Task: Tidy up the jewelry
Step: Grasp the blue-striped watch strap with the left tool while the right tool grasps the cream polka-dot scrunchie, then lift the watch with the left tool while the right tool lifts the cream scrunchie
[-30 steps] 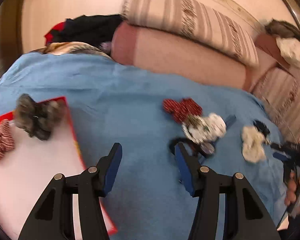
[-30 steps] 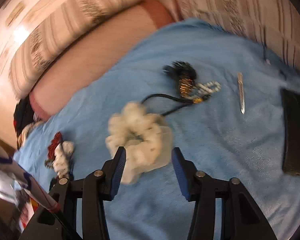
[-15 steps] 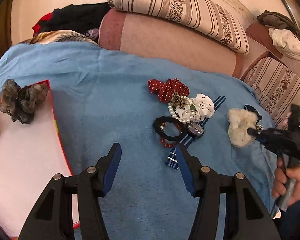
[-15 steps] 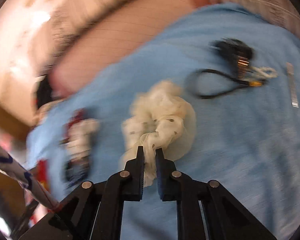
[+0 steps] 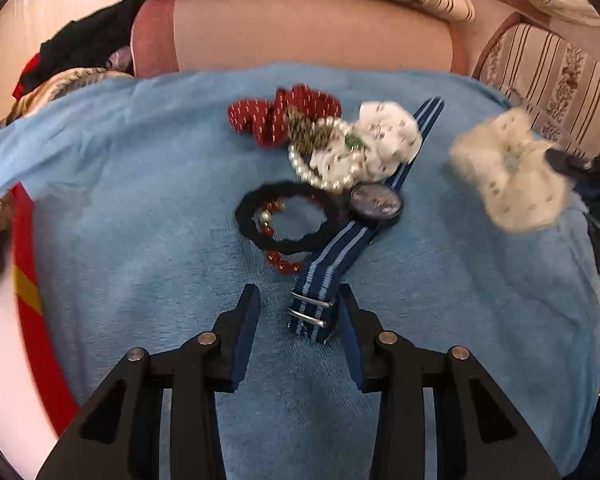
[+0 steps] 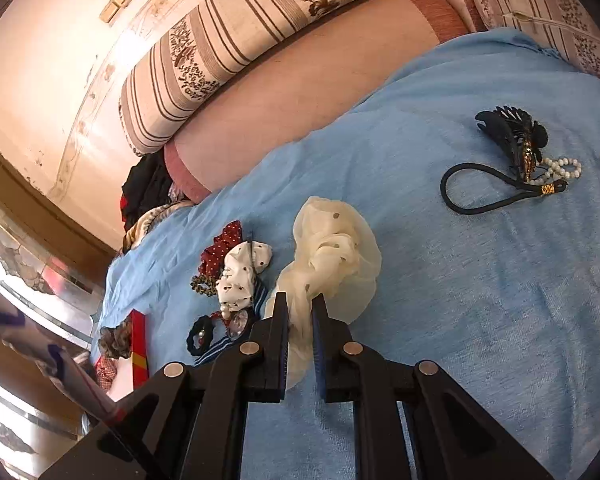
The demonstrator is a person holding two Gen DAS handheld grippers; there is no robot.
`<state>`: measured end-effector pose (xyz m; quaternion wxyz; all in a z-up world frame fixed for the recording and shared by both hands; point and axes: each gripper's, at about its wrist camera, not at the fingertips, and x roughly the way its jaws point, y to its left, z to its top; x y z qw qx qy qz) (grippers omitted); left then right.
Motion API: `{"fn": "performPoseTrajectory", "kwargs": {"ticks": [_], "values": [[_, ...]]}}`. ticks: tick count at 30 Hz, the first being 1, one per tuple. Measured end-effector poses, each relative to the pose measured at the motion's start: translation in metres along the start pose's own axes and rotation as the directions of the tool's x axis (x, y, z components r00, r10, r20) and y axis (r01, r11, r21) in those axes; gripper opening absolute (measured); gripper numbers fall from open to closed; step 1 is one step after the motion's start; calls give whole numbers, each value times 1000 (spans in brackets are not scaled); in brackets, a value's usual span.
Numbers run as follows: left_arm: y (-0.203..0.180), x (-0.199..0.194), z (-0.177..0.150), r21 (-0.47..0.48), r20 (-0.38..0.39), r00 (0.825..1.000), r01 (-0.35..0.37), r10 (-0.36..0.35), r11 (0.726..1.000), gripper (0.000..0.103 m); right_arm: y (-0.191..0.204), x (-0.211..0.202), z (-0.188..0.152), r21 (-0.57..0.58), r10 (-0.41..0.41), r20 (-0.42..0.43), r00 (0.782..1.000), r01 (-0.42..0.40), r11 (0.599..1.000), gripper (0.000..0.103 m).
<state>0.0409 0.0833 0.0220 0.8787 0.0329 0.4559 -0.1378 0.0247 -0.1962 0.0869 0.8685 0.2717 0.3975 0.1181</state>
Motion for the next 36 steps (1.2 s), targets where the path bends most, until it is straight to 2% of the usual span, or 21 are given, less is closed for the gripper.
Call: {"fn": "performPoseTrajectory", "kwargs": {"ticks": [2,3,4,5,9,14,16,19,20,21,23,26,27,30,32,36], "values": [[-5,1,2,23,7,1000,1,-1,1000,37,-1,-3,1,-5,1,5,1000,-1,1000,12],[-9,3,4,27,3,1000,2,-2,1000,24,-1,-4,1,-8,3,4,1000,-3,1000,12],[-13,4,7,24,-1,1000,-13,13,1000,20,-2,-4,2,-8,3,4,1000,-3,1000,12],[-15,4,8,6,-2,999,-39,39,999,19,-2,-4,2,-8,3,5,1000,-3,1000,12],[-25,-3,0,-42,-14,998,-63,63,997,19,-2,-8,4,-3,10,16,1000,-10,1000,12],[-46,-33,-34,-91,-25,999,-47,45,995,19,-2,-20,6,-2,18,45,999,-18,1000,12],[-58,-47,-53,-118,-34,999,-18,14,993,19,-3,-24,7,4,32,48,998,-32,999,12],[-76,-68,-78,-110,-32,999,-19,15,994,20,-4,-30,8,10,46,52,998,-47,999,12],[-77,-73,-82,-123,-29,999,-23,20,992,25,-4,-32,8,11,48,54,997,-49,999,12],[-76,-79,-83,-142,-27,999,-26,23,990,41,-4,-34,8,14,53,56,997,-54,998,12],[-73,-90,-77,-163,-4,1000,-12,12,987,61,-5,-36,8,16,61,57,996,-62,998,12],[-74,-95,-58,-146,28,998,-44,49,988,65,-7,-37,8,27,72,56,996,-73,997,12],[-76,-90,-52,-133,17,999,-34,37,991,68,-7,-37,8,28,72,56,996,-74,997,12],[-78,-71,-34,-131,-14,1000,-30,28,991,68,-9,-37,9,31,77,56,995,-79,996,12],[-82,-55,-25,-104,-33,998,-64,61,993,68,-10,-36,9,31,76,54,996,-78,996,12],[-83,-27,-22,-75,-88,994,-71,64,995,67,-11,-33,10,34,85,45,995,-87,996,12]]}}
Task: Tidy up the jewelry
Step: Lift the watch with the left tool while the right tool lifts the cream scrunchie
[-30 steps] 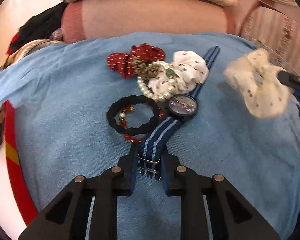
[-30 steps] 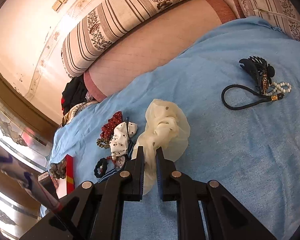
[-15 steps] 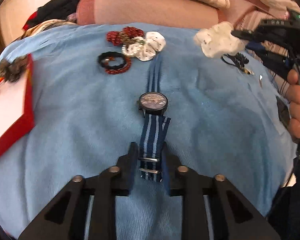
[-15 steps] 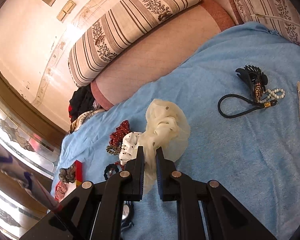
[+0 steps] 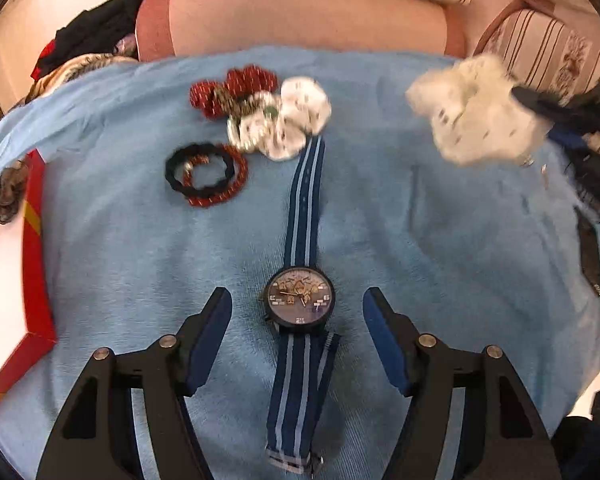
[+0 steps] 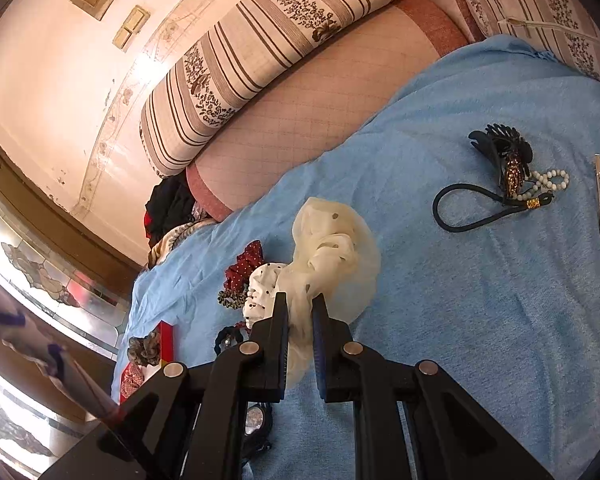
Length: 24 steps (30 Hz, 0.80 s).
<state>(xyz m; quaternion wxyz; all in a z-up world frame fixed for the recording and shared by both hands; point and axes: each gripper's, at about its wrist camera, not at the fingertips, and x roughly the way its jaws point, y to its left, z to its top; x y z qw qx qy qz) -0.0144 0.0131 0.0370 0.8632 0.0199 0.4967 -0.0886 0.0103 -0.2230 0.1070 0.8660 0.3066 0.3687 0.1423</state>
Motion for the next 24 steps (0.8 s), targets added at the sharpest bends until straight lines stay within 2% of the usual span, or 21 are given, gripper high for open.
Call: {"fn": "performPoseTrajectory", "kwargs": {"ticks": [1,3,4,5,10,14,18,24], "values": [[-1,5,-2,7,-5,1000,-8,8,1000,64,0,0,0,-1,2,-1,1000,-2,1000,12],[0,12,-8,13,-4,1000,-27,27,1000,52,3,2,0,-6,7,-5,1000,-8,1000,12],[0,11,-11,19,20,999,-32,32,999,50,3,3,0,-9,9,-6,1000,-9,1000,12],[1,10,-13,28,38,999,-34,33,999,41,4,4,0,-12,11,-7,1000,-11,1000,12],[11,1,-19,-1,80,997,-3,3,1000,38,13,11,-5,-52,0,-24,1000,-1,999,12],[21,-21,-25,-16,135,991,4,-2,1000,38,21,14,-9,-82,4,-33,999,-7,997,12],[28,-51,-29,-44,194,981,24,-15,999,38,39,17,-19,-150,24,-42,999,-30,988,12],[42,-101,-43,-75,284,959,14,8,997,38,67,11,-44,-232,55,-52,997,-66,971,12]]}}
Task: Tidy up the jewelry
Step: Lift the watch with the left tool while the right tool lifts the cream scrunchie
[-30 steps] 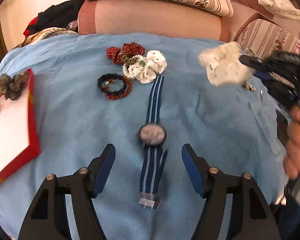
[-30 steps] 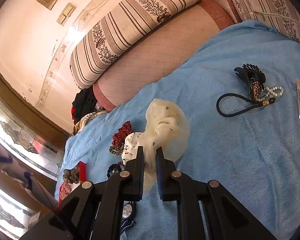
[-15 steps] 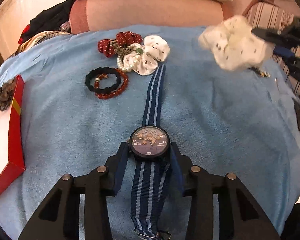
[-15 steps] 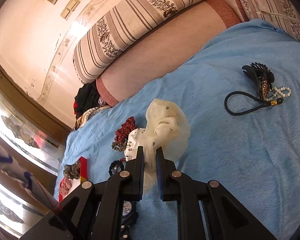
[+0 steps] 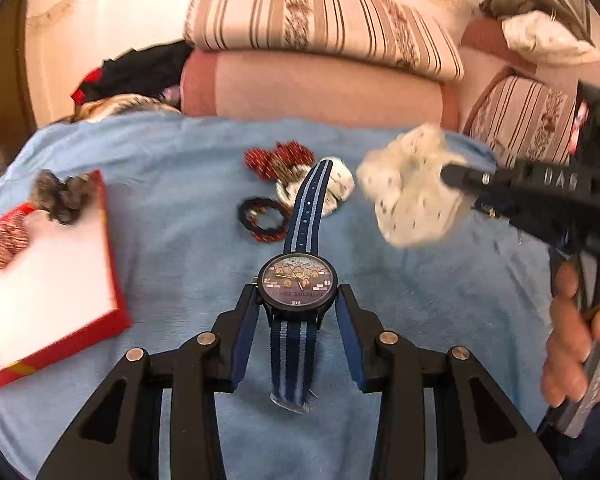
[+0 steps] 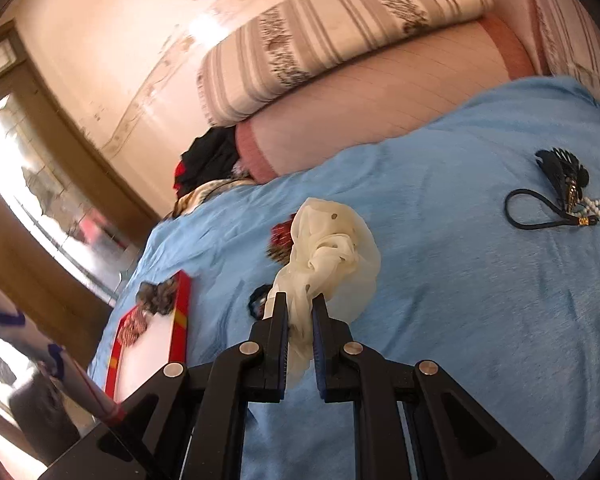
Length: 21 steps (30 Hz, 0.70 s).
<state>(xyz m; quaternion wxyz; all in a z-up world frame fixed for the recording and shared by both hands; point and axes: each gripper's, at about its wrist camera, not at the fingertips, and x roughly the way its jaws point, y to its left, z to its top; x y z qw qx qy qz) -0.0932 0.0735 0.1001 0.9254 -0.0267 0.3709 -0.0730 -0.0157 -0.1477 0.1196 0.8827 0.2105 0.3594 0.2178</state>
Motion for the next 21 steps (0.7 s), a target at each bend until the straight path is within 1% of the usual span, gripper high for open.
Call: {"fn": "performPoseTrajectory", "kwargs": {"ticks": [3,6,9,11,15,21], "values": [[12,-19,-1,-24,32,999,-9,10,1000,38,16,-4,-10,-32,19,3,1000,-19,999,12],[24,-34,-5,-37,67,997,-27,29,999,38,34,-8,-23,-82,13,10,1000,-12,997,12],[30,-41,-11,-36,103,993,-57,60,998,38,45,-10,-39,-103,-2,7,1000,3,995,12],[36,-39,-11,-46,112,991,-63,68,997,38,50,-13,-49,-98,-4,2,1000,4,995,12],[49,-38,-11,-74,124,989,-68,77,995,38,66,-28,-68,-114,-27,21,999,29,993,12],[58,-41,-11,-73,147,984,-86,96,994,39,84,-43,-74,-114,-37,35,999,41,993,12]]}}
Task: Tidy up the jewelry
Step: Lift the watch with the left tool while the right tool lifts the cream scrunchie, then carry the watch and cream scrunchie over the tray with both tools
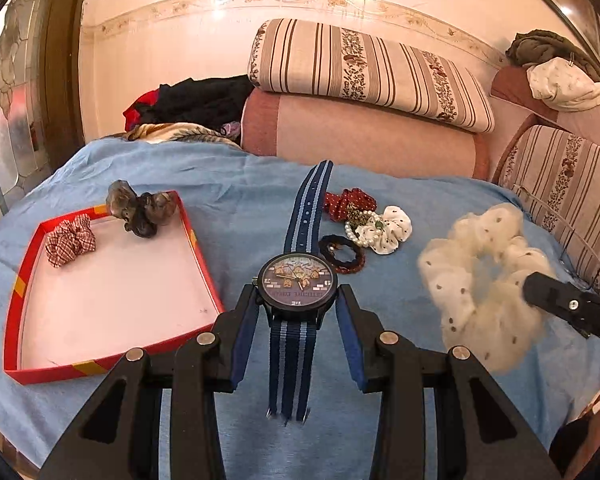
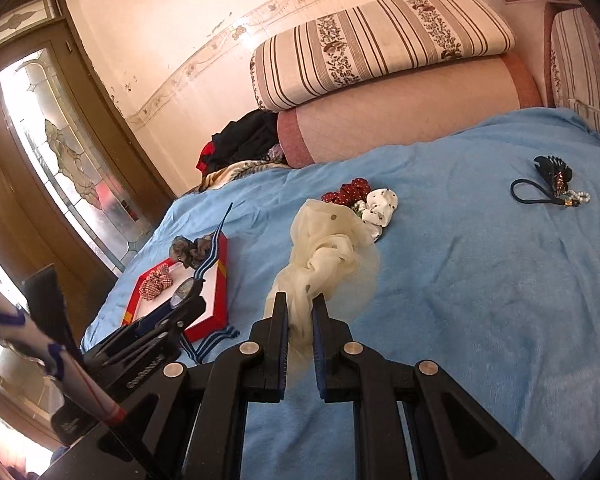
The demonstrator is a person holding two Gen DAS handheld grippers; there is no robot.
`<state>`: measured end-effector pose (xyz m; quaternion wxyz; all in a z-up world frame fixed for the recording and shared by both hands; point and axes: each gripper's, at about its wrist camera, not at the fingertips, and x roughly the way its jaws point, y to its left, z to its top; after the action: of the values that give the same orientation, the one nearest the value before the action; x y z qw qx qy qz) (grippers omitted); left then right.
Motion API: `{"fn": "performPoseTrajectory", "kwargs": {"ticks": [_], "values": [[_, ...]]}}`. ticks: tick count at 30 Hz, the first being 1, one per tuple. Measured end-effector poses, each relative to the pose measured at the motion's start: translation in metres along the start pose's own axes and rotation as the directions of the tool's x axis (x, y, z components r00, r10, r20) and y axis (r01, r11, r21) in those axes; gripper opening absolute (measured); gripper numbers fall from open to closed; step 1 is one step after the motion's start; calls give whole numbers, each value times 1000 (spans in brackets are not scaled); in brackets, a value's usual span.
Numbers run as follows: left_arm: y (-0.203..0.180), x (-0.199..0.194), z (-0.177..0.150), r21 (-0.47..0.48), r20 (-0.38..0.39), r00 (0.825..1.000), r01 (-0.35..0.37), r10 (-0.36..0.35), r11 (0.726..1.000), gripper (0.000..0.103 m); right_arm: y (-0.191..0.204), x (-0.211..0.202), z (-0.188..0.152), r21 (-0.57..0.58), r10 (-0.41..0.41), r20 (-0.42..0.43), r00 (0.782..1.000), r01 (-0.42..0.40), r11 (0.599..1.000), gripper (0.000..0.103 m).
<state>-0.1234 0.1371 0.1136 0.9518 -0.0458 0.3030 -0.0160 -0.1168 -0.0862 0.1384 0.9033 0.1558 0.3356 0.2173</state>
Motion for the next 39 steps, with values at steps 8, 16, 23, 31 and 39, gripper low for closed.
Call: {"fn": "performPoseTrajectory", "kwargs": {"ticks": [8,16,23,31,39], "values": [[13,-9,2,-15,24,1000,-5,6,1000,39,29,-8,-3,-51,-27,-3,1000,27,998,12],[28,-24,4,-24,57,998,-29,31,999,39,49,-1,-5,-83,-12,-22,1000,10,996,12],[54,-28,4,-62,59,996,-68,72,996,39,64,8,-9,-104,18,-42,999,-23,994,12],[80,-33,1,-90,59,992,-107,113,990,39,78,20,-12,-117,44,-63,997,-52,992,12],[119,-38,-4,-148,41,985,-163,170,975,39,104,40,-11,-130,101,-89,991,-113,985,12]]}}
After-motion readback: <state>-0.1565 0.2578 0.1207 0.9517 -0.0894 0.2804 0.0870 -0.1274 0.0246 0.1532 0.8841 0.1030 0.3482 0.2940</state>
